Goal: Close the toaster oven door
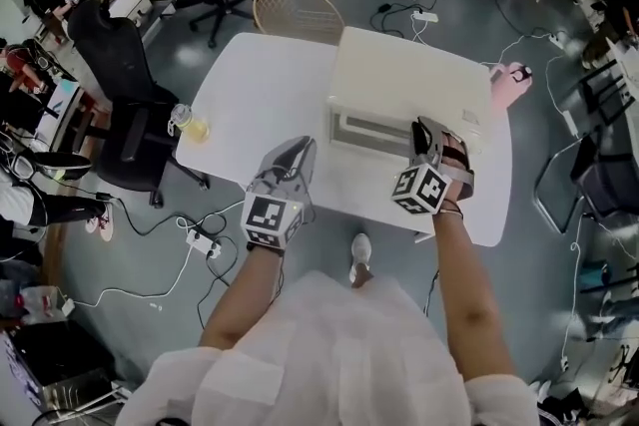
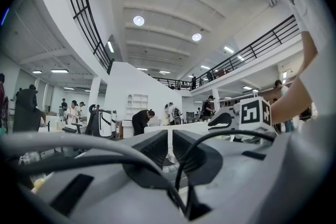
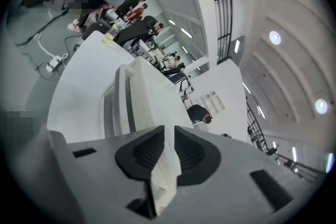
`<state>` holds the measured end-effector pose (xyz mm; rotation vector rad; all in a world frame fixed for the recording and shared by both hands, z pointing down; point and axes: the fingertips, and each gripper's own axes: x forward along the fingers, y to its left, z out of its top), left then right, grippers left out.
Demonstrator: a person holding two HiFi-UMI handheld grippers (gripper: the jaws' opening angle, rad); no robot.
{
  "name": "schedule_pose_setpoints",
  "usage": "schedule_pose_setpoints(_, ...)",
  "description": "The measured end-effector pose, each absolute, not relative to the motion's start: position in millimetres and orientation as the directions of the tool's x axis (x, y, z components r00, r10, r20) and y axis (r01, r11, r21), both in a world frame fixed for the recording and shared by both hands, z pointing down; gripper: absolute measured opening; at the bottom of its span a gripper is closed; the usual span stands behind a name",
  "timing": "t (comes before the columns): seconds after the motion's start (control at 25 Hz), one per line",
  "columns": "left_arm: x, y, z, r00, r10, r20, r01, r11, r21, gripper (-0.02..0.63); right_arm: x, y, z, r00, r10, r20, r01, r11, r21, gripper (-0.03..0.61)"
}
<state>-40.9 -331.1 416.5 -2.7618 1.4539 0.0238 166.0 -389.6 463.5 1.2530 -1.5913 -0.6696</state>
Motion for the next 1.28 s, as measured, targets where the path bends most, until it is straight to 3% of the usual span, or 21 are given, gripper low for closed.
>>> schedule_pose_setpoints(0.24,-42,-329,409,0.56,-0.828,-0.031,-0.828,-0.56,-0.021,0.02,195,-359,433,-0.057,-0.957,0.283,-0.78,0.22,0.586,0.006)
schedule_pose_setpoints(0.44,-44,-324,401,0.555,-0.831,-0.038,-0.832,-0.554,-0.031,0.02,221,-326,411,-0.115,-0.982,0.147,-0.95,0.152,0.272,0.005)
schedule_pose_setpoints(0.76,-49,-313,385,0.55,-0.834,-0.048,-0.835,-0.548,-0.05,0.02,234,-279,374,-0.205,-0.977,-0.053,-0.979,0.204,0.024,0.005)
schedule_pose_setpoints(1.28,-56,-294,373,0.537,-0.841,-0.072,-0.844,-0.534,-0.059,0.02,236,-242,377,-0.223,-0.974,-0.031,-0.973,0.22,0.075,0.005)
